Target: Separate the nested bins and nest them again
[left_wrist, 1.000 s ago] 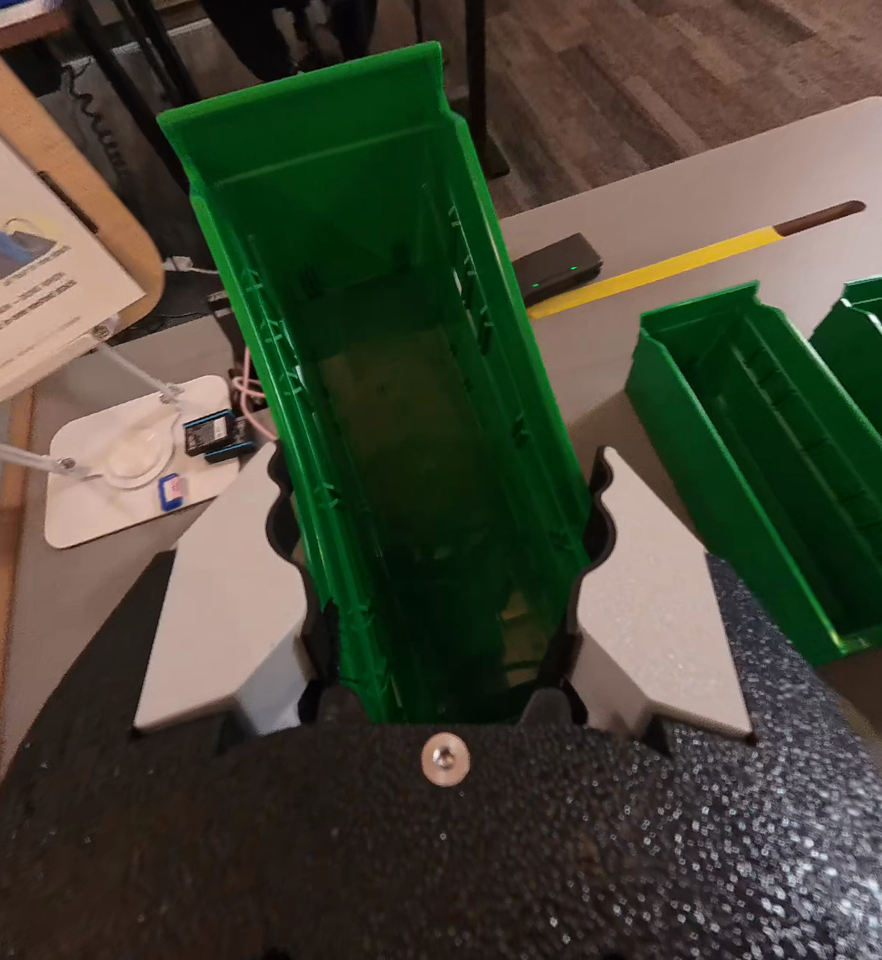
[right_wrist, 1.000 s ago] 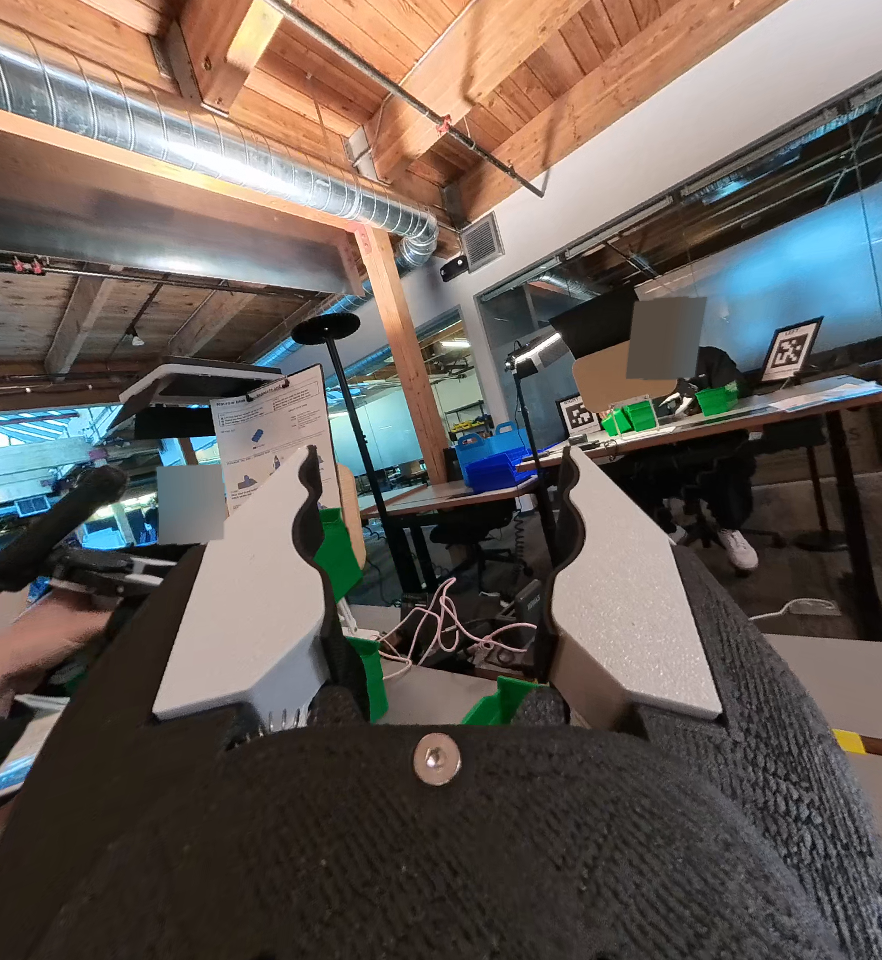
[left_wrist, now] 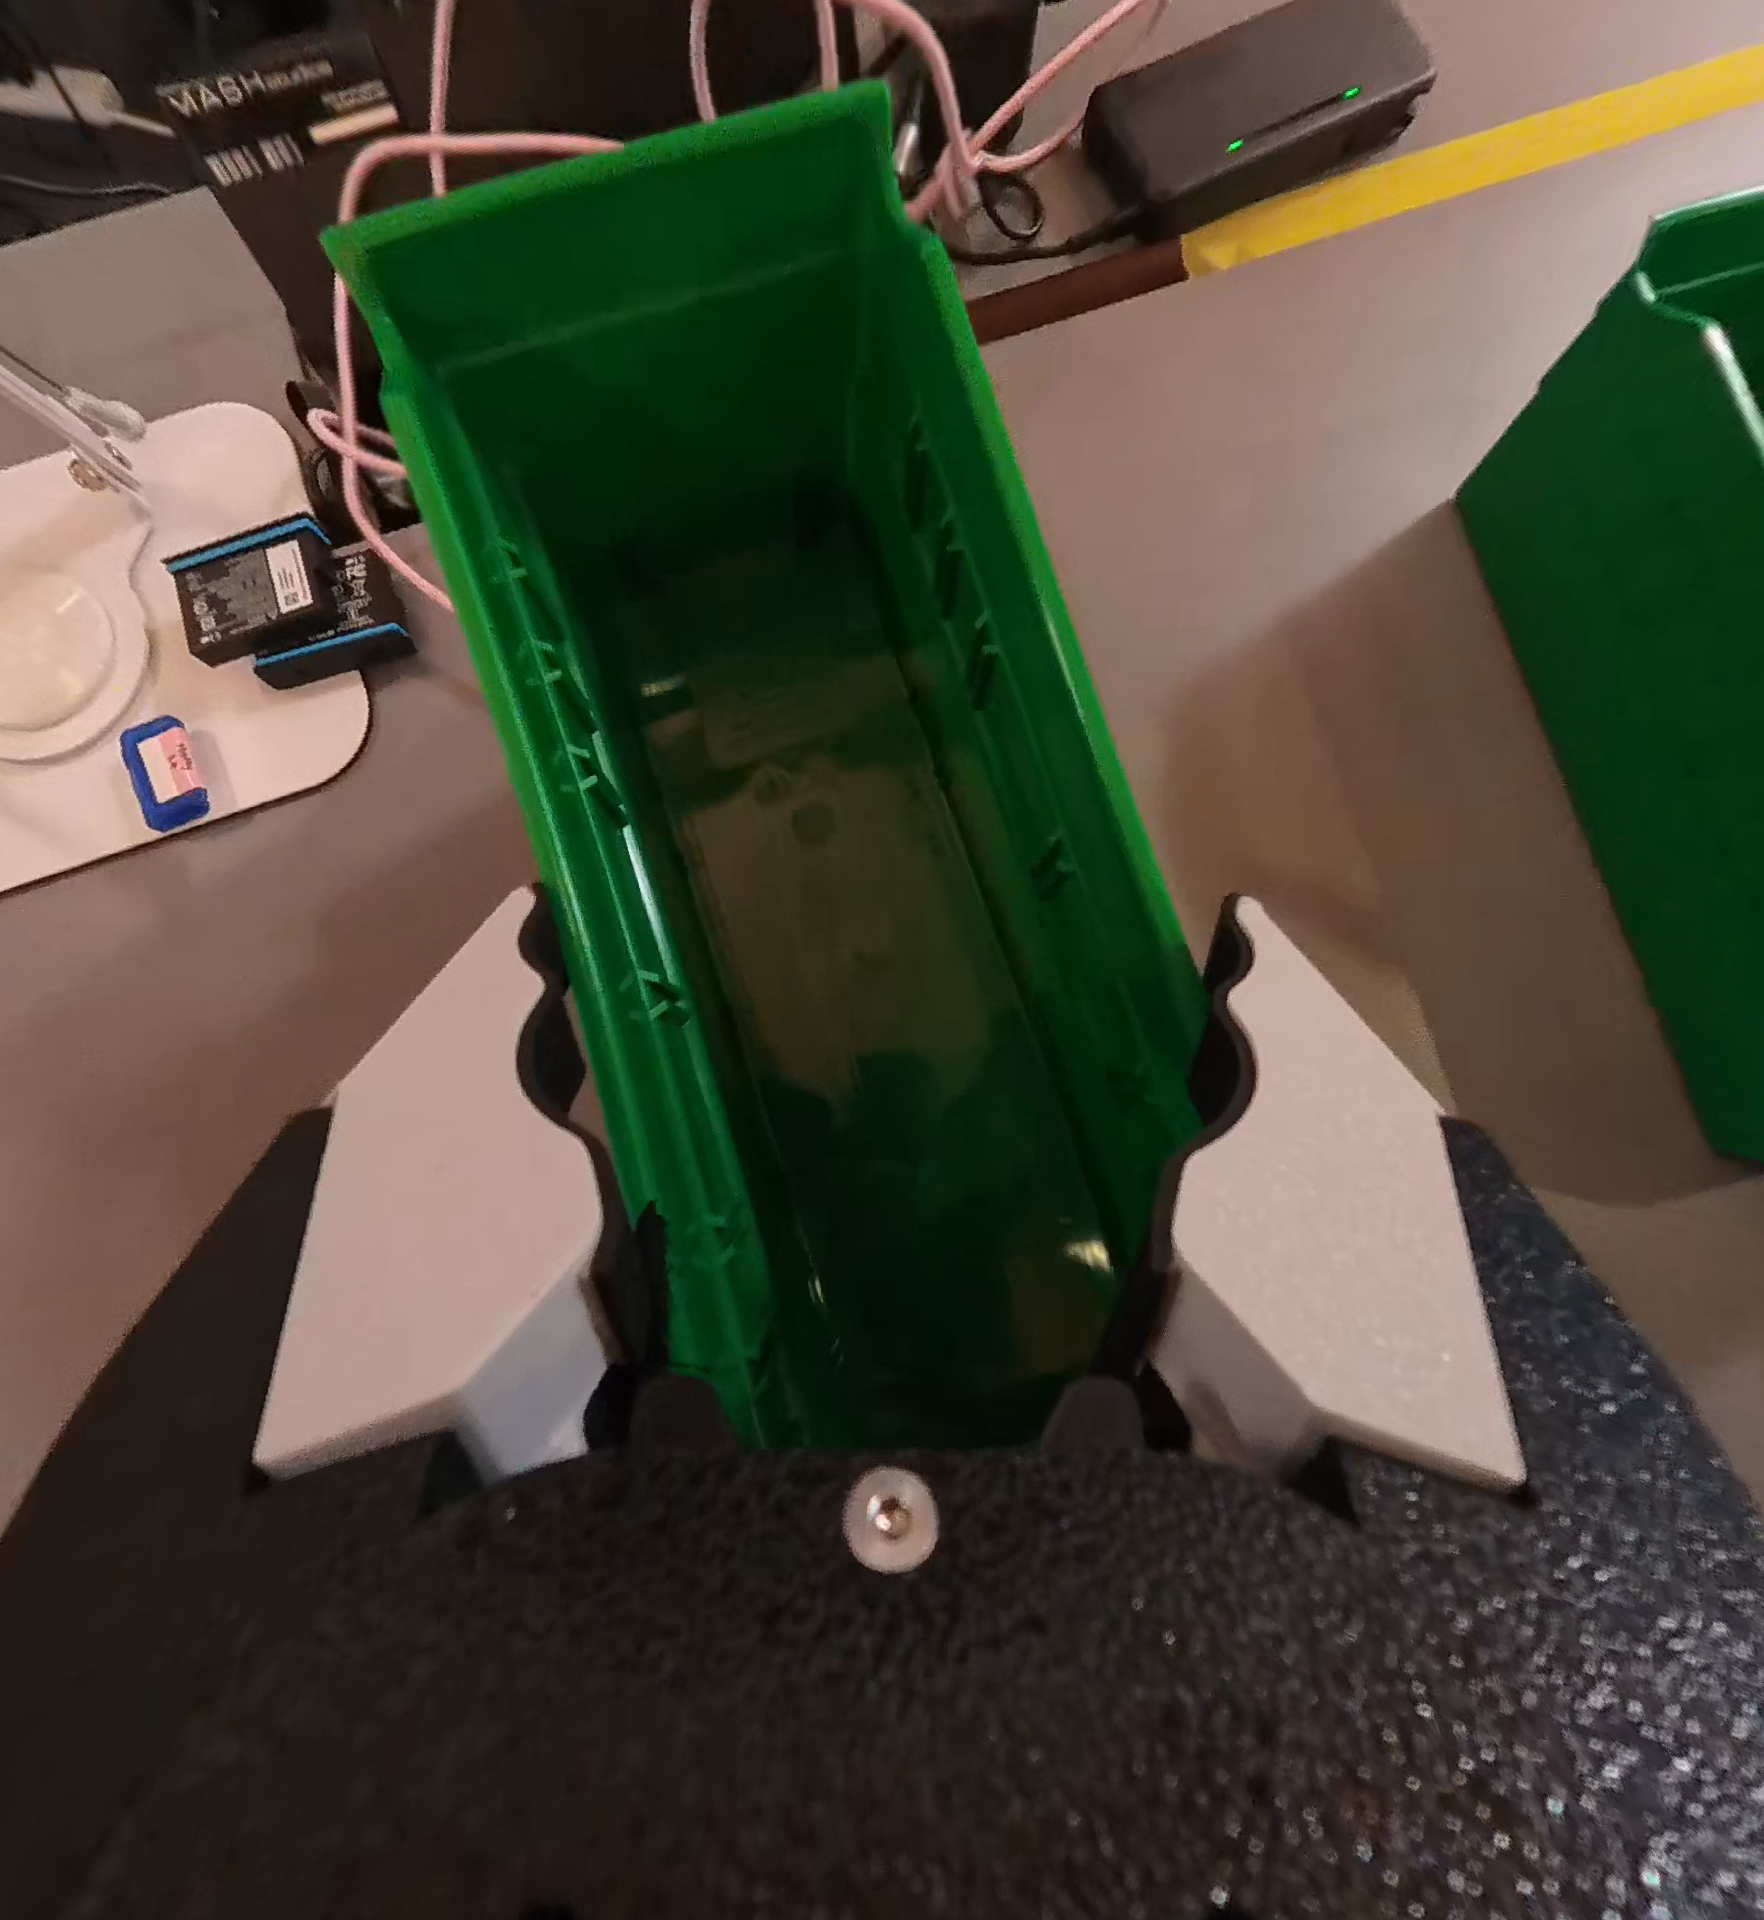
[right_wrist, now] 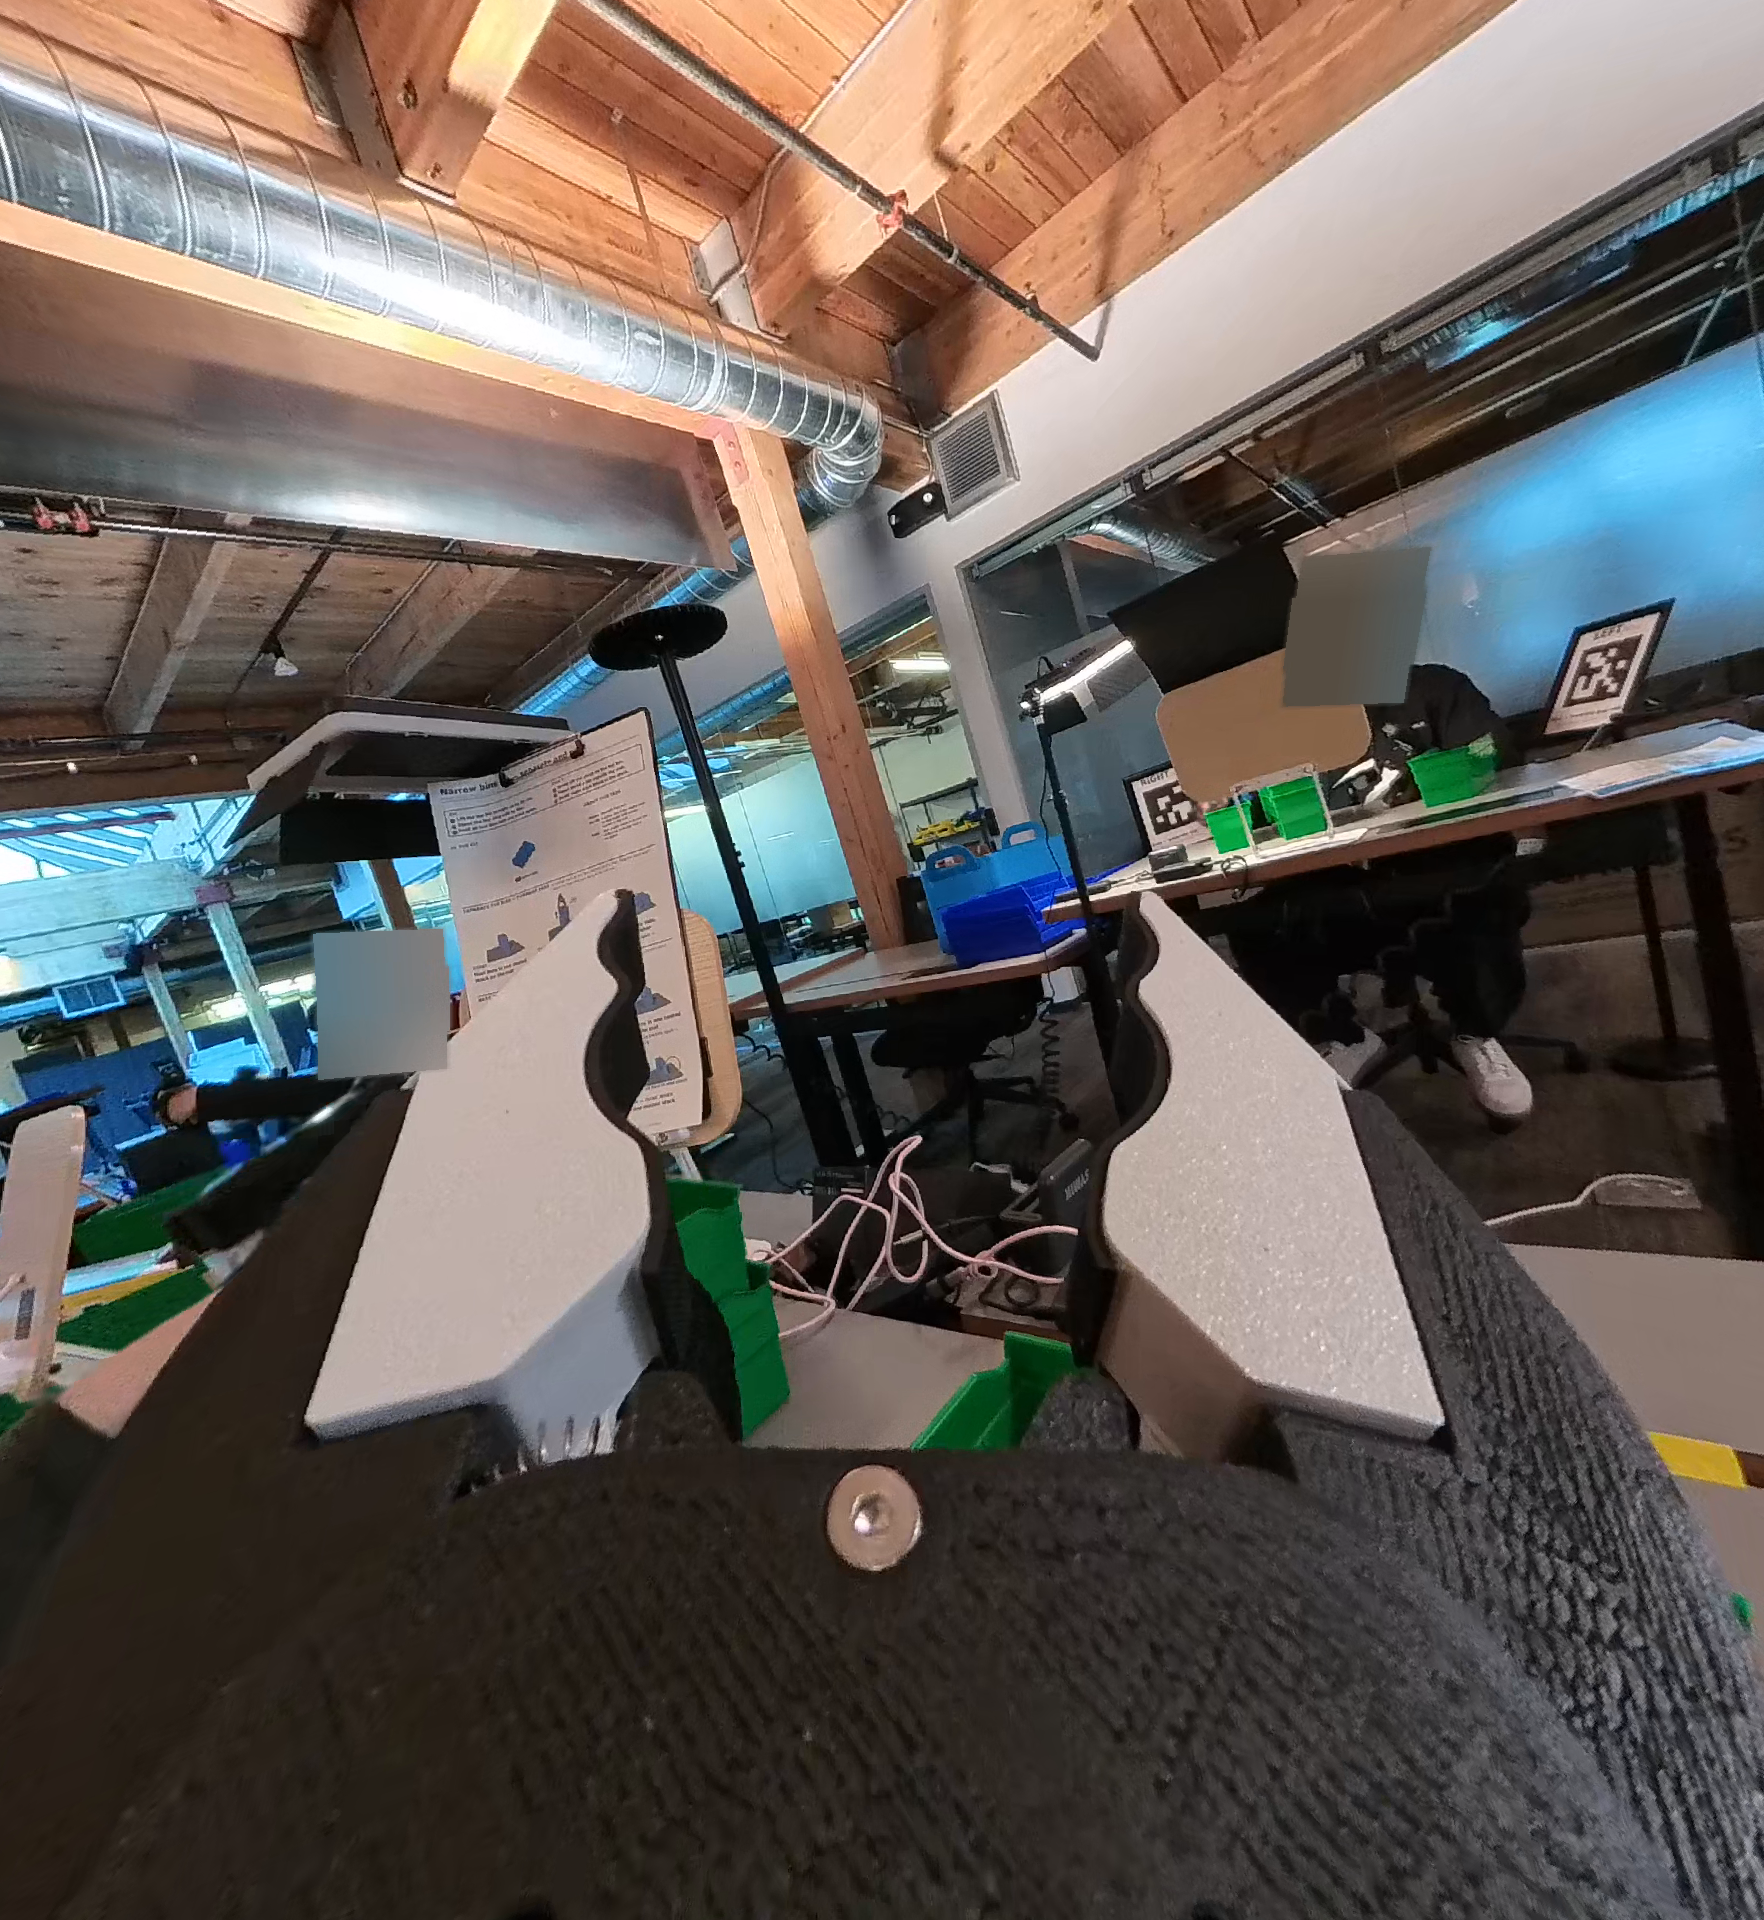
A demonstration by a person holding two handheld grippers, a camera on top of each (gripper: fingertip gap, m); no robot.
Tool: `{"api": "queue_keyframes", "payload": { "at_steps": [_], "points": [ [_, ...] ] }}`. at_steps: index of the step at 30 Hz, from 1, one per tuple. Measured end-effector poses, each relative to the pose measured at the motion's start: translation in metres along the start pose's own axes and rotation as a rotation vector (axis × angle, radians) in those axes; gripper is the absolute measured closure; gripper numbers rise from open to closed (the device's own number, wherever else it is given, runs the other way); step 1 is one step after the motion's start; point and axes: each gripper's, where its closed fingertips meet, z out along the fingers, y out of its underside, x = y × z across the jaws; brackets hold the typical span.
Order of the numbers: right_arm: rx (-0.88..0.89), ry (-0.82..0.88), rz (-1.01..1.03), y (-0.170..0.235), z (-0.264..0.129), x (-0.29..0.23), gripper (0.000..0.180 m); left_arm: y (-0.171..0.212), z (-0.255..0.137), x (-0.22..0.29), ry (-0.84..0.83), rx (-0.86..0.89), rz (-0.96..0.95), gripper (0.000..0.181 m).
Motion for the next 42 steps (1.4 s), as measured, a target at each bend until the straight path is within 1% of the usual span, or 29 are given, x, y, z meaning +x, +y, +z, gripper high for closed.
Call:
{"api": "queue_keyframes", "payload": {
  "at_steps": [4,5,8,10,11,12,13,15,17,19,22,25,28,29,31,32,34,35,37,38,40,42],
  "points": [
    [0.007,0.004,0.002,-0.001,0.000,0.000,0.088,0.019,0.023,-0.001,0.008,-0.035,-0.031,0.052],
    [0.014,0.014,0.007,-0.002,-0.001,0.002,0.086,0.022,0.027,0.000,0.013,-0.048,-0.037,0.053],
    [0.025,0.023,0.028,-0.004,-0.001,0.004,0.084,0.021,0.024,0.001,-0.028,-0.047,-0.003,0.050],
    [0.029,0.025,0.032,-0.006,-0.002,0.005,0.083,0.011,0.011,-0.003,-0.097,0.010,-0.016,0.039],
    [0.033,0.028,0.032,-0.007,-0.003,0.006,0.083,0.001,-0.002,-0.007,-0.154,0.068,-0.010,0.037],
    [0.037,0.028,0.032,-0.008,-0.004,0.006,0.083,-0.011,-0.017,-0.006,-0.191,0.140,-0.001,0.037],
    [0.042,0.027,0.033,-0.009,-0.005,0.006,0.083,-0.023,-0.032,0.001,-0.192,0.214,-0.004,0.038],
    [0.043,0.023,0.037,-0.009,-0.005,0.006,0.083,-0.041,-0.057,0.020,-0.159,0.329,-0.002,0.042],
    [0.037,0.018,0.039,-0.008,-0.005,0.006,0.083,-0.041,-0.068,0.028,-0.160,0.327,0.016,0.044],
    [0.031,0.012,0.043,-0.007,-0.004,0.006,0.083,-0.036,-0.070,0.033,-0.136,0.302,0.018,0.045],
    [0.033,0.004,0.051,-0.007,-0.004,0.006,0.084,-0.021,-0.060,0.044,-0.016,0.236,-0.002,0.051],
    [0.028,-0.004,0.056,-0.006,-0.004,0.005,0.084,0.003,-0.042,0.050,0.073,0.124,-0.019,0.067],
    [0.027,-0.006,0.051,-0.007,-0.005,0.003,0.084,0.017,-0.026,0.051,0.118,0.079,-0.059,0.083],
    [0.029,-0.006,0.050,-0.007,-0.005,0.003,0.084,0.022,-0.021,0.053,0.128,0.063,-0.066,0.088],
    [0.032,-0.005,0.048,-0.008,-0.005,0.003,0.085,0.031,-0.012,0.054,0.116,0.033,-0.064,0.103],
    [0.032,-0.004,0.049,-0.008,-0.006,0.004,0.085,0.034,-0.009,0.057,0.116,0.029,-0.063,0.105],
    [0.029,-0.002,0.051,-0.007,-0.005,0.005,0.085,0.038,-0.007,0.066,0.139,0.031,-0.060,0.123],
    [0.027,-0.002,0.051,-0.007,-0.005,0.005,0.085,0.040,-0.006,0.066,0.114,0.029,-0.041,0.133],
    [0.025,-0.001,0.051,-0.006,-0.005,0.005,0.085,0.044,-0.008,0.053,-0.021,0.037,0.018,0.151],
    [0.025,-0.002,0.051,-0.006,-0.005,0.005,0.085,0.044,-0.011,0.050,-0.057,0.053,0.036,0.161],
    [0.025,-0.003,0.051,-0.006,-0.005,0.005,0.085,0.044,-0.015,0.047,-0.077,0.098,0.022,0.179],
    [0.023,-0.003,0.052,-0.006,-0.004,0.004,0.085,0.042,-0.020,0.042,-0.090,0.156,0.011,0.180]
  ]
}}
